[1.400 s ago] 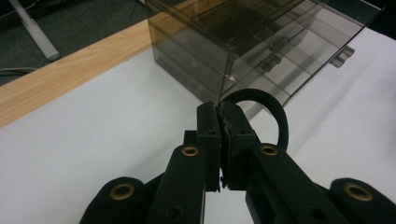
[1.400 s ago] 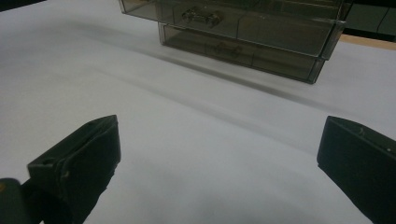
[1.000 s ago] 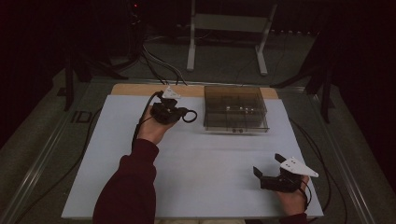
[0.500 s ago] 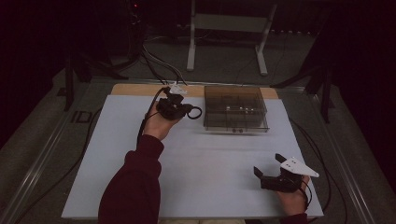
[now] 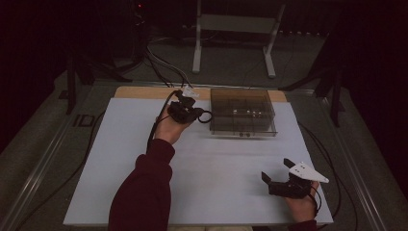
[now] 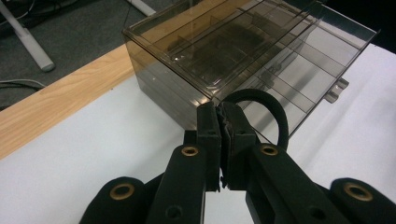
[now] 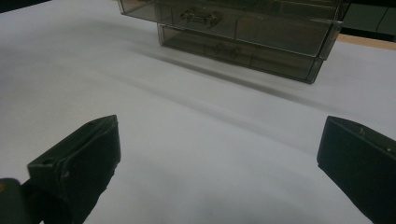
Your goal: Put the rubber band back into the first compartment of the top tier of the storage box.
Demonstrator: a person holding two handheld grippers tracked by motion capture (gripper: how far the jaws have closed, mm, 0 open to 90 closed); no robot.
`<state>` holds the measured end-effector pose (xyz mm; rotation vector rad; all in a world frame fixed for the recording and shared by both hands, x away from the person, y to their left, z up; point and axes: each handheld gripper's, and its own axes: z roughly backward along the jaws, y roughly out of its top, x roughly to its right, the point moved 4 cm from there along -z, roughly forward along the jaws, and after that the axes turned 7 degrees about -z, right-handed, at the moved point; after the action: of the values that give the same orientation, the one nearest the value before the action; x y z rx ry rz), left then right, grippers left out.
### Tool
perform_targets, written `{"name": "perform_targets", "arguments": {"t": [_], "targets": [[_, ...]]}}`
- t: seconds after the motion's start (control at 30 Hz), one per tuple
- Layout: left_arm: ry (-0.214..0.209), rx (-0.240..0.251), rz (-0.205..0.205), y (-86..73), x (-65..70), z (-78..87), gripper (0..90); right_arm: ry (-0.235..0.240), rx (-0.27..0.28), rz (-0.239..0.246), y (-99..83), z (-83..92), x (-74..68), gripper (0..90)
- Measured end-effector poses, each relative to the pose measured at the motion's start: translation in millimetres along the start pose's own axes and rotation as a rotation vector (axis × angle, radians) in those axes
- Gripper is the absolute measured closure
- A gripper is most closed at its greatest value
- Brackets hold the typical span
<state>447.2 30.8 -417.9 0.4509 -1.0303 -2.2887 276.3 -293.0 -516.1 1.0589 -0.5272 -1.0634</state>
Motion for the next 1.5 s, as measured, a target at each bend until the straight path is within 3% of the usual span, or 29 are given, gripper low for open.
{"name": "perform_targets", "arguments": {"t": [0.83, 1.5], "targets": [[-0.015, 0.019, -0.001, 17.7, 18.0, -19.6, 88.6, 0.005, 0.005, 0.002, 0.4, 0.4, -0.6, 0.0], [-0.006, 0.001, -0.010, 25.9, 28.2, -37.0, 88.6, 0.007, 0.005, 0.003, 0.4, 0.0, -0.8, 0.0]]}}
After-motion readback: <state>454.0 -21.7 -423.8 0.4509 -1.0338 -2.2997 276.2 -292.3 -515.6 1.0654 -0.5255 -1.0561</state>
